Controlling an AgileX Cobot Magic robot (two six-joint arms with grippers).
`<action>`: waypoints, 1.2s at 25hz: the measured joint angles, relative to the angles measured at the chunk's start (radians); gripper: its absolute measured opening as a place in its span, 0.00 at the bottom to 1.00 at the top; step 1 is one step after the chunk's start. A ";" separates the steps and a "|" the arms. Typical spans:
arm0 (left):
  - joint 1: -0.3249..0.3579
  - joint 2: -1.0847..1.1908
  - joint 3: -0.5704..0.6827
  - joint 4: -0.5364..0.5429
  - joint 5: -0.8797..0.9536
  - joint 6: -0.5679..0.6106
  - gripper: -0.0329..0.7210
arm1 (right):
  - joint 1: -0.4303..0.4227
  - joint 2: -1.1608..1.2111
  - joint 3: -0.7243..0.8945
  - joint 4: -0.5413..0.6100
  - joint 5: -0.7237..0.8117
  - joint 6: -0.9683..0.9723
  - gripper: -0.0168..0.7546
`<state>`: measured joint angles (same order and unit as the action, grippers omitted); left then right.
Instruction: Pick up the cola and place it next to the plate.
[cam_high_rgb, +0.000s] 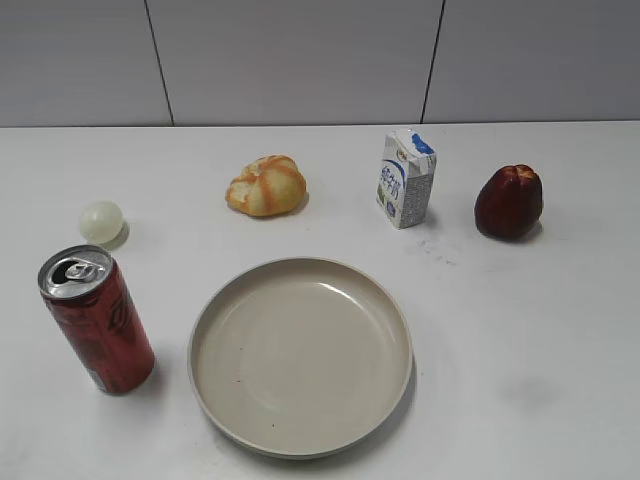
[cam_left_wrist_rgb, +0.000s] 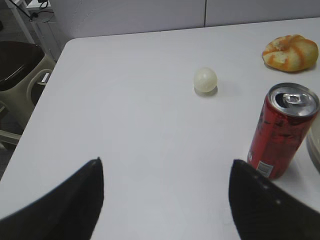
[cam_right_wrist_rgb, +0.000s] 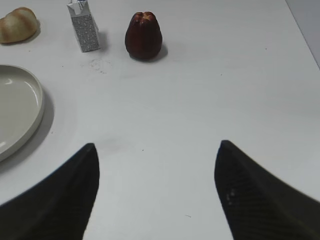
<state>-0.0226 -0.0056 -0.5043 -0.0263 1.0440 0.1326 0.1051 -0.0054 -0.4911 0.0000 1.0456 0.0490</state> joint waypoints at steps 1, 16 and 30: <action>0.000 0.000 0.000 0.000 0.000 0.000 0.83 | 0.000 0.000 0.000 0.000 0.000 0.000 0.77; 0.000 0.000 0.000 -0.001 0.000 0.000 0.83 | 0.000 0.000 0.000 0.000 0.000 0.000 0.77; 0.000 0.000 0.000 -0.001 0.000 0.000 0.83 | 0.000 0.000 0.000 0.000 0.000 0.000 0.77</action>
<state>-0.0226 -0.0056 -0.5043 -0.0271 1.0440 0.1326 0.1051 -0.0054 -0.4911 0.0000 1.0456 0.0490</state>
